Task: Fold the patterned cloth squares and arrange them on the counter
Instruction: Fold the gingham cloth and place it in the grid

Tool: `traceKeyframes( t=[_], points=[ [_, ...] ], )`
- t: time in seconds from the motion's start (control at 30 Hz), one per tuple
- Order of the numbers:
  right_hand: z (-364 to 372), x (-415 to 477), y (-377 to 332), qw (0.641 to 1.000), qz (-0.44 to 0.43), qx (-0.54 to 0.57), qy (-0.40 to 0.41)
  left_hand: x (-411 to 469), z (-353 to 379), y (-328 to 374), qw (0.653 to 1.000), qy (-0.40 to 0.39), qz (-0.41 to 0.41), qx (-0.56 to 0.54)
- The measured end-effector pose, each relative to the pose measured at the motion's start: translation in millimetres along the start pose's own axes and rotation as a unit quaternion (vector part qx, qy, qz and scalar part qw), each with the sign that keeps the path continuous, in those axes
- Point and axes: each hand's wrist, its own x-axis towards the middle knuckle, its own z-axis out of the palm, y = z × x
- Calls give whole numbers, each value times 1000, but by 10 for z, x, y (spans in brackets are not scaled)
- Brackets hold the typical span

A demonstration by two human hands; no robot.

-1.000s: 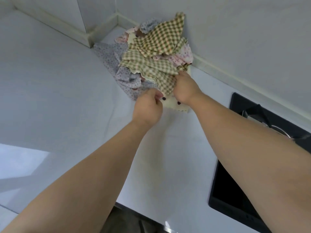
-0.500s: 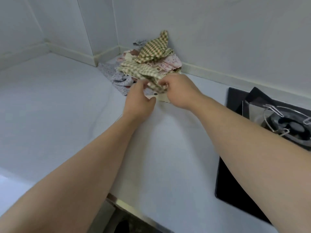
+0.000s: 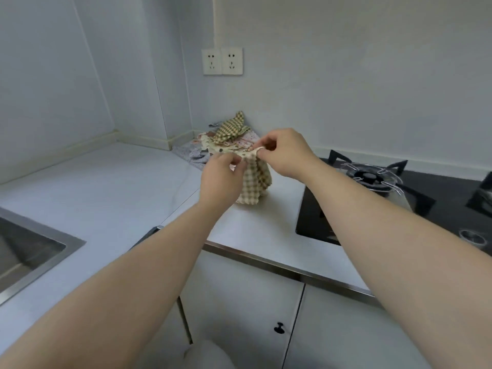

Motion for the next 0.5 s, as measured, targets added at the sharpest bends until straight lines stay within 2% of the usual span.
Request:
traceKeyframes(
  t=[0.13, 0.27, 0.33, 0.5],
  points=[
    [-258, -235, -245, 1000, 21, 10, 15, -177, -383, 396, 1000, -4, 16, -8],
    [-440, -401, -483, 997, 49, 53, 22, -334, -665, 712, 992, -54, -46, -107],
    [-524, -511, -624, 995, 58, 79, 29, -414, -799, 866, 987, -73, -46, -137],
    [-732, -697, -892, 996, 50, 60, 45, -594, -1110, 1189, 995, -69, 24, -74]
  ],
)
